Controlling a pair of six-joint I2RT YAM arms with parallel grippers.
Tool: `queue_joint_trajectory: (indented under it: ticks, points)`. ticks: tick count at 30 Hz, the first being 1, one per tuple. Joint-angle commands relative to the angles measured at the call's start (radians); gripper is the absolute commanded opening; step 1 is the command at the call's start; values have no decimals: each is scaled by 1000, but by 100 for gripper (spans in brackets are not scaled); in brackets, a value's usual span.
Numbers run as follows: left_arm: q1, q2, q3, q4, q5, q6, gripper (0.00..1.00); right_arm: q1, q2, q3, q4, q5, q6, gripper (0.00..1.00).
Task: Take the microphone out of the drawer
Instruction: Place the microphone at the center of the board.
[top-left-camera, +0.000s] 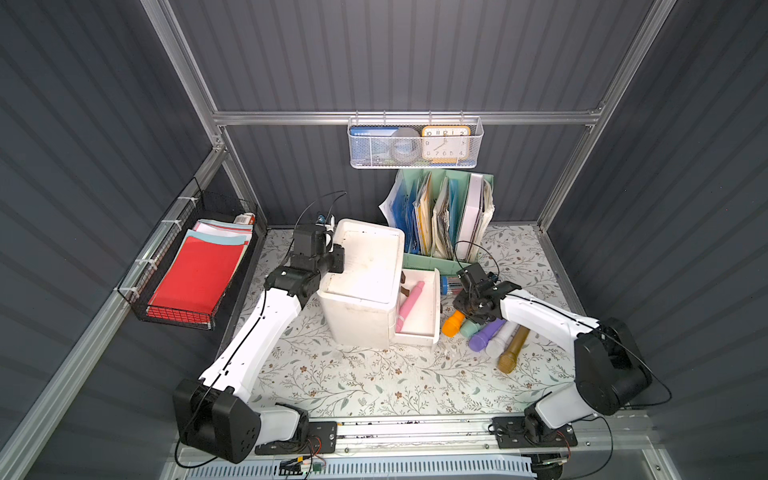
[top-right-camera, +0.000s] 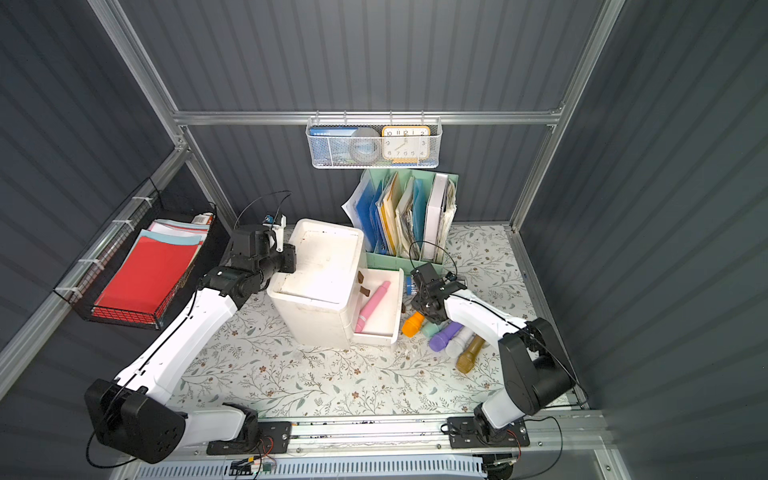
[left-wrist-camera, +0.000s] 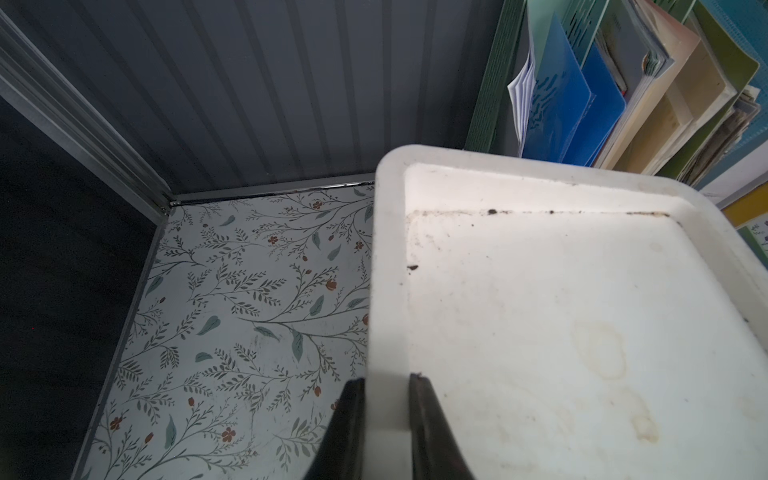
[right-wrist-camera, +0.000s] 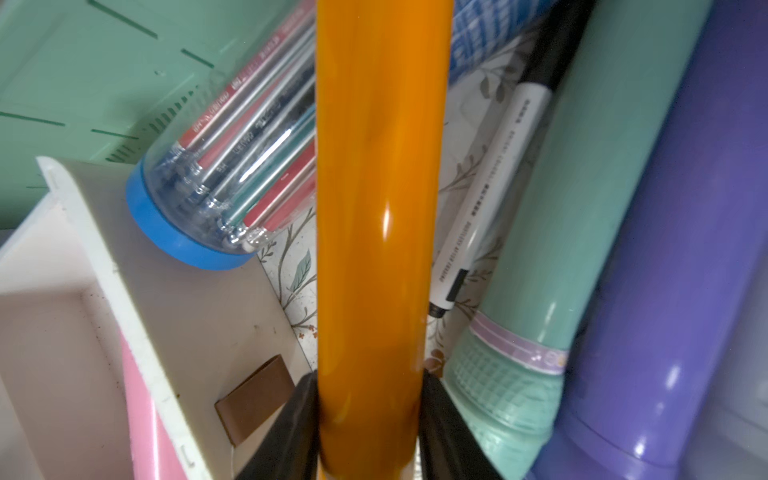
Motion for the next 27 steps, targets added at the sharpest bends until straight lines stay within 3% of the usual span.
queue_joint_trajectory:
  ticks: [1, 27]
  points:
    - [-6, 61, -76, -137, 44, -15, 5, -5, 45, 27, 0, -56, 2, 20]
    - [-6, 64, -75, -136, 42, -15, 5, -16, 67, -74, -6, -85, 77, 23]
